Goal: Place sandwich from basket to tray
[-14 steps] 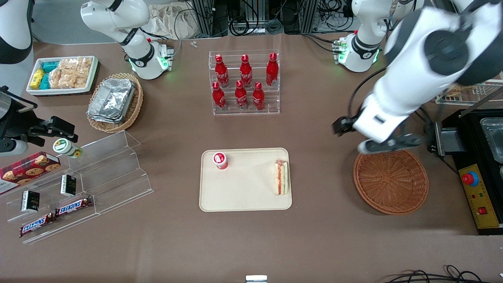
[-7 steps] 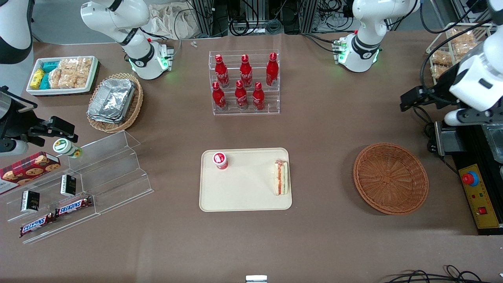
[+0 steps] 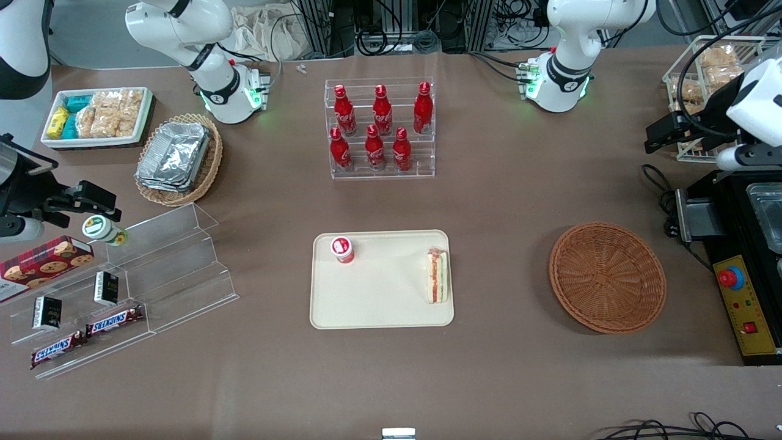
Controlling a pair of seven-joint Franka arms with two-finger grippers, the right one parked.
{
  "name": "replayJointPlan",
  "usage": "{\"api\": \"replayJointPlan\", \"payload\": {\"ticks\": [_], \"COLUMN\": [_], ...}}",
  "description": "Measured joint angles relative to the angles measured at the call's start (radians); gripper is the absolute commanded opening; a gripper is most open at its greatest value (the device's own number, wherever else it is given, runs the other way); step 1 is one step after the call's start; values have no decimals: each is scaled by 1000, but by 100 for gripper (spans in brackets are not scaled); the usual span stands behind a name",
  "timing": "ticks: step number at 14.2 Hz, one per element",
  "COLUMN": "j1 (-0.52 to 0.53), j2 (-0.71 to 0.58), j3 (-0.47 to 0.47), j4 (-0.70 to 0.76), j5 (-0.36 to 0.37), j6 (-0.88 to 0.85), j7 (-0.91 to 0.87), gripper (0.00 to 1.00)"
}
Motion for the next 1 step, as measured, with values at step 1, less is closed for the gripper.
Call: {"api": "replayJointPlan", "payload": {"ticks": [1], "j1": [-4], "j2": [-4], "j3": [1], "j4": [0], "j5": [12], "j6": [0], "j7": [0], "gripper": [100]}}
